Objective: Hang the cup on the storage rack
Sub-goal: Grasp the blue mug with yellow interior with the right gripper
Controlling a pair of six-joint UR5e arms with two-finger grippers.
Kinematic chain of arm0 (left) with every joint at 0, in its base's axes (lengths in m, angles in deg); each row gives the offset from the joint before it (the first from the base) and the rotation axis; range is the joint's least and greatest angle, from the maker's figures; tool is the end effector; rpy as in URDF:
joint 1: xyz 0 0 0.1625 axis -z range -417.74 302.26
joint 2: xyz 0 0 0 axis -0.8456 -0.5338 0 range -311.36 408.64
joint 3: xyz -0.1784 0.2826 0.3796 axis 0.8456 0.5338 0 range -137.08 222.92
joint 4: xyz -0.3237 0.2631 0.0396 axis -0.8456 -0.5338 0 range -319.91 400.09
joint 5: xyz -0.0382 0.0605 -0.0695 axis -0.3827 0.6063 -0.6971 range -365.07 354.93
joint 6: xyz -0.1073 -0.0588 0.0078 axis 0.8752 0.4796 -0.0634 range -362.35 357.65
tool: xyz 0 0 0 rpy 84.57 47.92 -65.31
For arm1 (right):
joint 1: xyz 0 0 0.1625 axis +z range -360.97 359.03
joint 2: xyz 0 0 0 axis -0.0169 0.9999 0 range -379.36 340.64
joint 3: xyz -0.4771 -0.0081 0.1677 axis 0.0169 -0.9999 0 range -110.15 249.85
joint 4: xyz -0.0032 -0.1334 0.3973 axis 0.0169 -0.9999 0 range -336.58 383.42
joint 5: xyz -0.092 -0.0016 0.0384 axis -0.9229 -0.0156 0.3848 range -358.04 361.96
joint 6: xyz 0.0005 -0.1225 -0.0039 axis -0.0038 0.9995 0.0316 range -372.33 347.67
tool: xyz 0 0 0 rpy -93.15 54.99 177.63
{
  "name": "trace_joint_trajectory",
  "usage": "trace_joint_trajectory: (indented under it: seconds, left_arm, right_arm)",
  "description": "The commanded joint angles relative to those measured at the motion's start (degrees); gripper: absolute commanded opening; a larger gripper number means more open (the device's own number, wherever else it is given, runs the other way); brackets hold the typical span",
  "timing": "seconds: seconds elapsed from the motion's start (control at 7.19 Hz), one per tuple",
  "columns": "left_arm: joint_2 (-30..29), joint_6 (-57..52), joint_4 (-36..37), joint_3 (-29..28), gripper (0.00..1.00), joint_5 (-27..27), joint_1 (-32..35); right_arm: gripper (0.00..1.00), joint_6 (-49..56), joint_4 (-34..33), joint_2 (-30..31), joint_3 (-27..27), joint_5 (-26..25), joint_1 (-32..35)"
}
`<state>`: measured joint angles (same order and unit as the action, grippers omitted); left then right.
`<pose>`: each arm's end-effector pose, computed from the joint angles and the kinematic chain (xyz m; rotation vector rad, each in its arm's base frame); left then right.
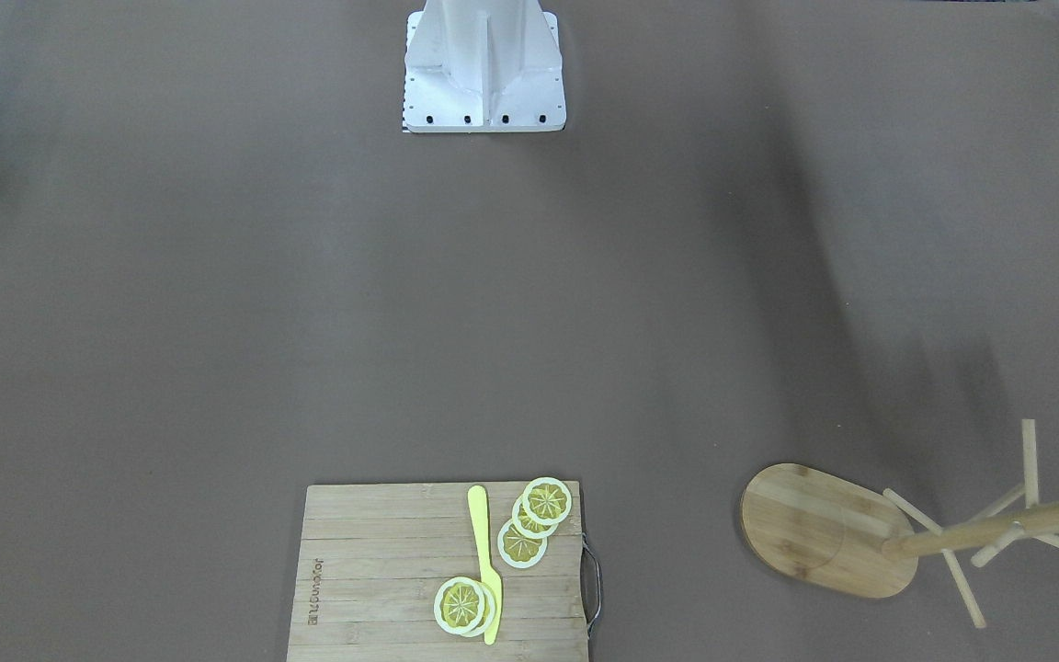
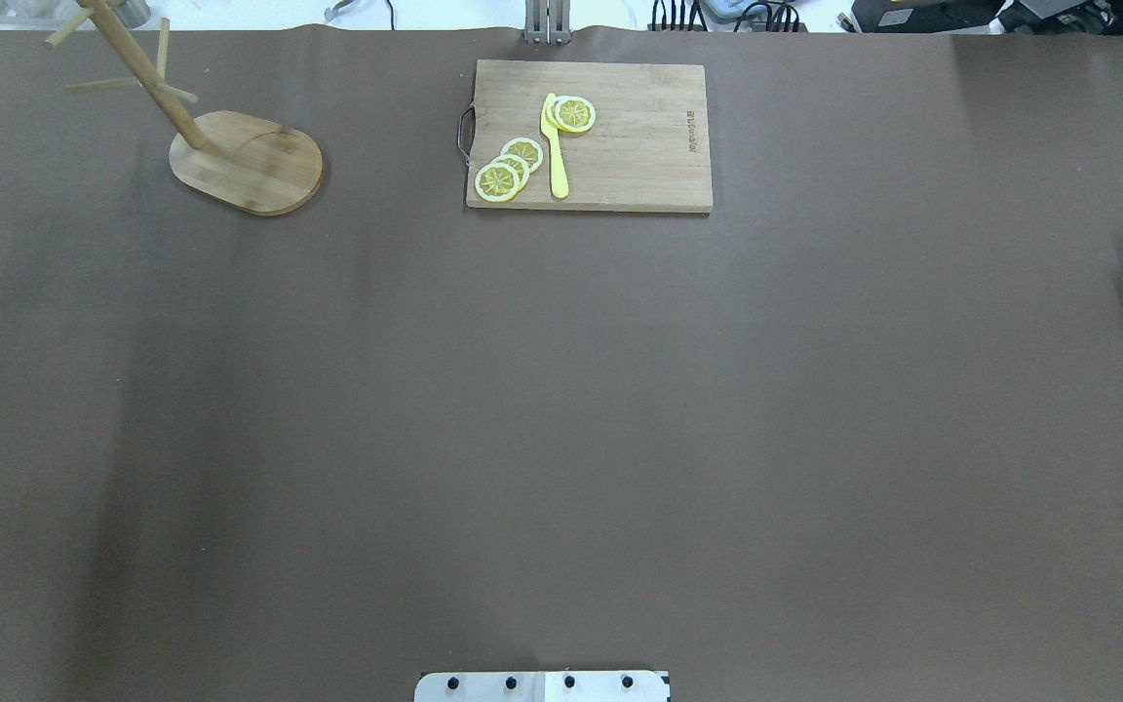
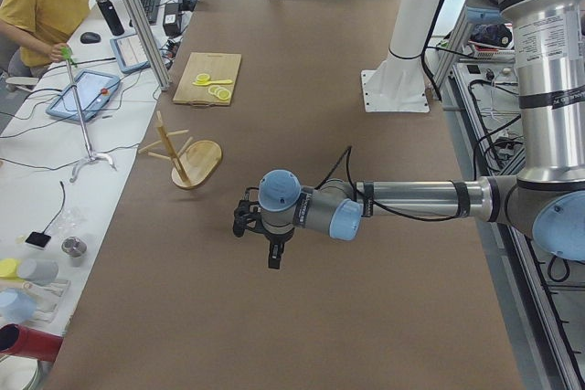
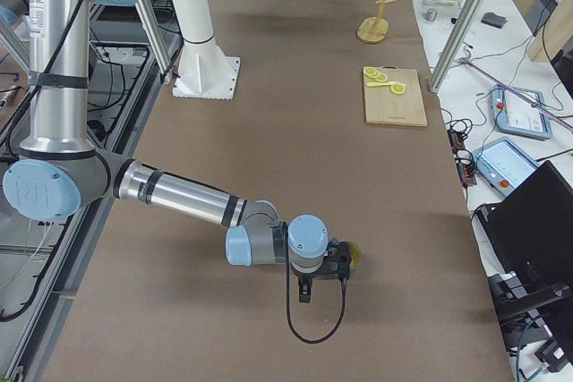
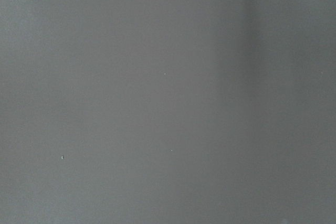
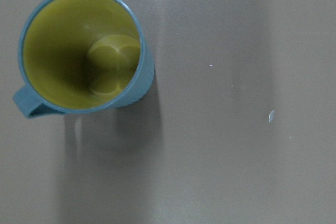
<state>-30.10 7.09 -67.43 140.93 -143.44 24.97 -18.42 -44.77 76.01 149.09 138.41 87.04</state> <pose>0.0113 -0.4165 0.7354 0.1091 0.8646 0.0700 0.0292 -0.4431 0.8507 0.0364 -0.8146 0.0274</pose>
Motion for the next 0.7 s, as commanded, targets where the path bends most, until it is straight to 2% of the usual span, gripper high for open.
trace_joint_trajectory:
  seconds: [0.0,0.14,0.56]
  left_arm:
    - [-0.4,0.1,-1.8,0.3,0.99,-1.4,0.0]
    - [0.2,0.1,-4.1,0.3,0.99,-1.6,0.0]
    - [0.0,0.2,-4.1,-0.3,0.99,-1.6,-0.2]
  right_arm:
    - [1.00,0.1,0.2,-0.2,0.3,1.3,0.0]
    - [1.00,-0.9,0.1,-2.3,-0.1,1.9,0.0]
    - [1.00,-0.2,0.2,-15.0,-11.4,-0.1,-1.3]
